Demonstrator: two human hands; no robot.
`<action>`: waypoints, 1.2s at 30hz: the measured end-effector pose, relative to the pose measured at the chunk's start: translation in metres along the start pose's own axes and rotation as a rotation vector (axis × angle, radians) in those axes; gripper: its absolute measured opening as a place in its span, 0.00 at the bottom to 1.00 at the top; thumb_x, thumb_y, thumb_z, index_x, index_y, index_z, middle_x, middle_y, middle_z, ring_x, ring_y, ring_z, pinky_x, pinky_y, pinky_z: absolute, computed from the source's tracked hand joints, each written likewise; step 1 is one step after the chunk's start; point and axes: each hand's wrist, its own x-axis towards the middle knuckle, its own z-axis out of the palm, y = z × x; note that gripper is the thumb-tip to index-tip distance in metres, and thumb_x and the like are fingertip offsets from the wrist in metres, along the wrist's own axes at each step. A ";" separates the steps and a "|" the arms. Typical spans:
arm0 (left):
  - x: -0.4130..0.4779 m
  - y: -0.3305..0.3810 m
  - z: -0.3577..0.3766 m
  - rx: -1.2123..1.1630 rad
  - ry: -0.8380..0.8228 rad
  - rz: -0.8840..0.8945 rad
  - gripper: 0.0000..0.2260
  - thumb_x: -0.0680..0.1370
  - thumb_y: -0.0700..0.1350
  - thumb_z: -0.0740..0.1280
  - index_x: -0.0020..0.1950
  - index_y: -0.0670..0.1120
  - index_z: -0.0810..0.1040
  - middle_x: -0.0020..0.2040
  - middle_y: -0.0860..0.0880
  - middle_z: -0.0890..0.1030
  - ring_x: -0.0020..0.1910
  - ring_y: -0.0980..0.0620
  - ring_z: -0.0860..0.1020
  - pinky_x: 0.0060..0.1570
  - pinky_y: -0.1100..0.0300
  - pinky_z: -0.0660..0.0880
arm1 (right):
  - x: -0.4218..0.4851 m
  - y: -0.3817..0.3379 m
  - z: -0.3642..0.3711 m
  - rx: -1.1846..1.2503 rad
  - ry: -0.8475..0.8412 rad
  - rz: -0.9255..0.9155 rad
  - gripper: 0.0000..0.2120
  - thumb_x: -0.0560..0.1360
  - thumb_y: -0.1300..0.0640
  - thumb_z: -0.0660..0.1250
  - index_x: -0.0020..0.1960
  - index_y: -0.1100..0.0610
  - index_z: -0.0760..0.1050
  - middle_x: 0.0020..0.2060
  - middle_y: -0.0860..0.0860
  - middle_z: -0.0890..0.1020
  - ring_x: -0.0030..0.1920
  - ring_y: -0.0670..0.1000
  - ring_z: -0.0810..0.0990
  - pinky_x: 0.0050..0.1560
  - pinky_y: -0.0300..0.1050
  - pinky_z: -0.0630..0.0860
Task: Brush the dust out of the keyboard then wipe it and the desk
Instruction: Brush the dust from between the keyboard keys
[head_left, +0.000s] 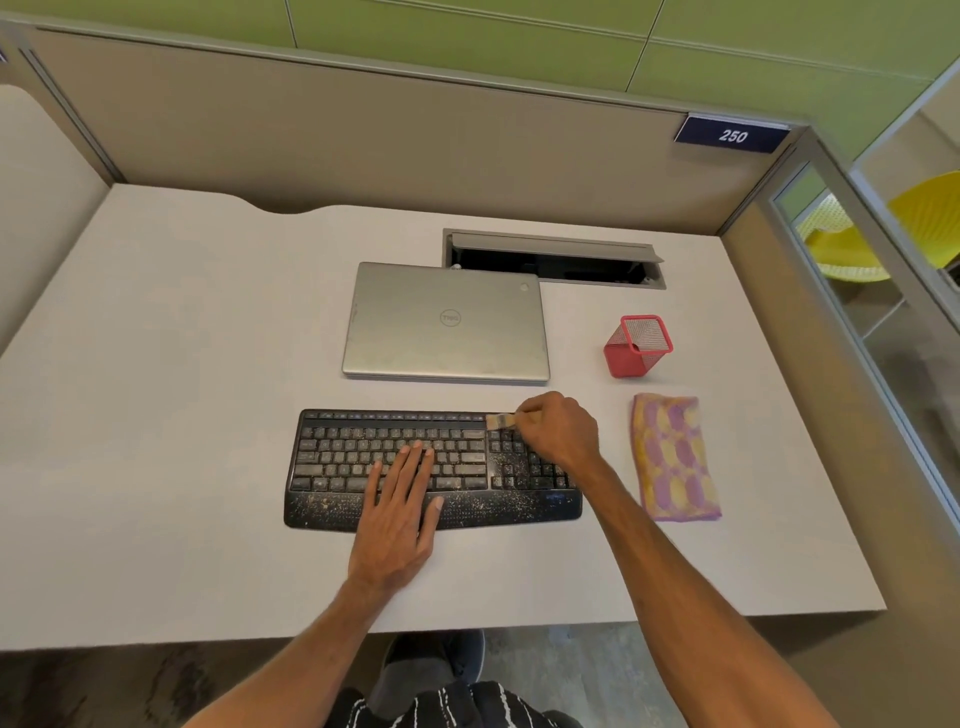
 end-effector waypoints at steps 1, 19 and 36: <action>0.000 0.000 0.000 -0.004 0.001 -0.001 0.31 0.89 0.56 0.55 0.91 0.47 0.51 0.91 0.48 0.51 0.90 0.49 0.50 0.86 0.36 0.52 | -0.001 0.002 -0.002 -0.025 0.036 0.017 0.09 0.79 0.51 0.68 0.53 0.48 0.87 0.45 0.47 0.88 0.39 0.48 0.80 0.41 0.42 0.73; -0.001 -0.002 0.004 -0.001 -0.003 -0.012 0.30 0.90 0.57 0.52 0.91 0.48 0.51 0.91 0.49 0.51 0.90 0.49 0.50 0.86 0.36 0.52 | -0.003 0.020 -0.017 0.049 0.079 0.083 0.10 0.76 0.50 0.69 0.53 0.49 0.86 0.44 0.47 0.88 0.39 0.48 0.80 0.39 0.41 0.72; 0.000 -0.001 0.002 -0.012 0.001 -0.015 0.30 0.90 0.56 0.51 0.91 0.47 0.53 0.90 0.48 0.53 0.89 0.48 0.51 0.86 0.35 0.53 | 0.003 0.032 -0.013 0.084 0.091 0.102 0.13 0.76 0.45 0.68 0.55 0.46 0.87 0.47 0.43 0.88 0.45 0.49 0.85 0.41 0.42 0.75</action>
